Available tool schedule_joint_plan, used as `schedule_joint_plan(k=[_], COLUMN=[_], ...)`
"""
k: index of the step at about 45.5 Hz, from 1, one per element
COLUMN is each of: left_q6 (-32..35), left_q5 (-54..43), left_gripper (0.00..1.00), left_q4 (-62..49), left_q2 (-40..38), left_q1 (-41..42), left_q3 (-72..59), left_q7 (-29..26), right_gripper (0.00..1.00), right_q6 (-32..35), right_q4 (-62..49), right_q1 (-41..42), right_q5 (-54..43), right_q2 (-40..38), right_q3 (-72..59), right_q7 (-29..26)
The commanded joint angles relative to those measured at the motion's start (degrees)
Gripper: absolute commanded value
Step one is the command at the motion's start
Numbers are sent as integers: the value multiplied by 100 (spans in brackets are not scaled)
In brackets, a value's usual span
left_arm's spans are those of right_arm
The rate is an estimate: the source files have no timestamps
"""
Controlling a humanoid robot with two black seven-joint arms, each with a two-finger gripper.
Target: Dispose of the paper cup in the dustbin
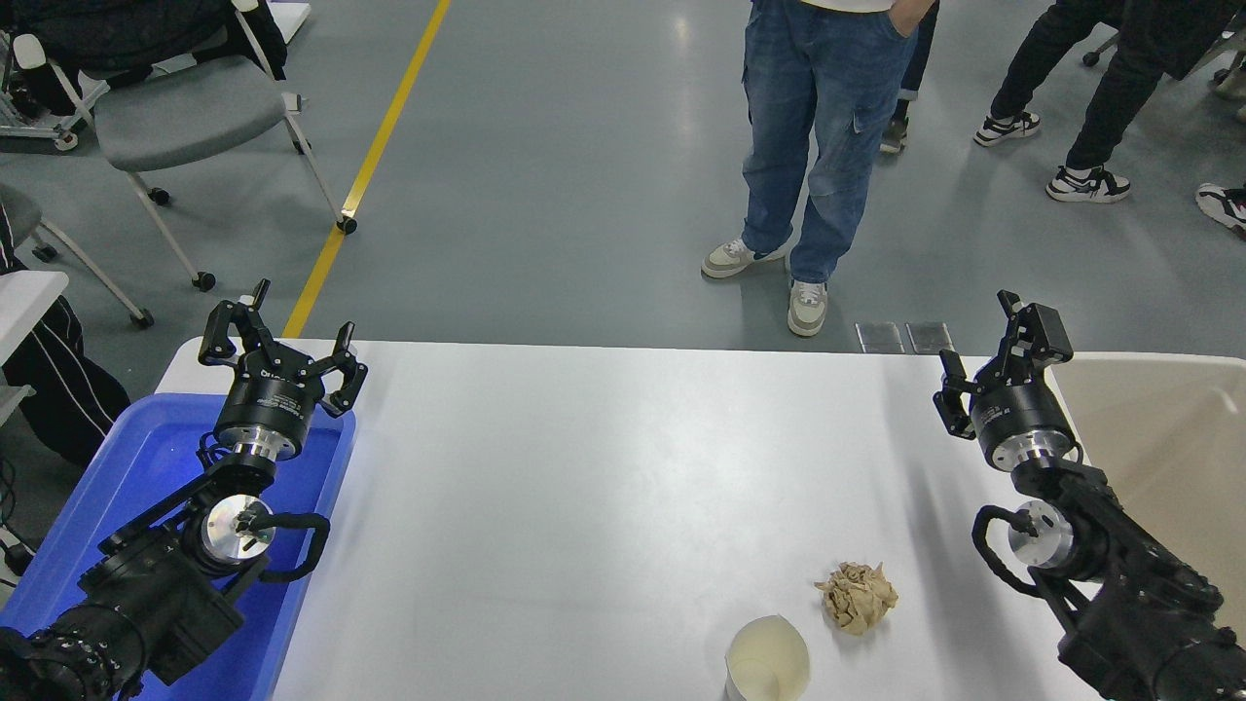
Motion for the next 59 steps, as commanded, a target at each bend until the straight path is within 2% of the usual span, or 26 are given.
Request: schedule_joint_plan(k=[1, 43, 51, 59], left_q6=[0, 8, -1, -1], left_q5=[0, 0, 0, 0], left_gripper=[100, 100, 100, 100], left_q4=[0, 0, 0, 0], left_q2=[0, 0, 0, 0], left_q1=[0, 0, 0, 0], left_q3=[0, 0, 0, 0], left_q7=[-8, 1, 1, 1], right_gripper=[100, 100, 100, 100], right_q6=[0, 44, 26, -44], right_q4=[-3, 67, 173, 576], right_q1=[5, 23, 93, 111], right_q5=[0, 132, 307, 369], right_q2=[1, 10, 10, -192], right_q3=[0, -9, -26, -9], right_q7=[0, -17, -254, -887])
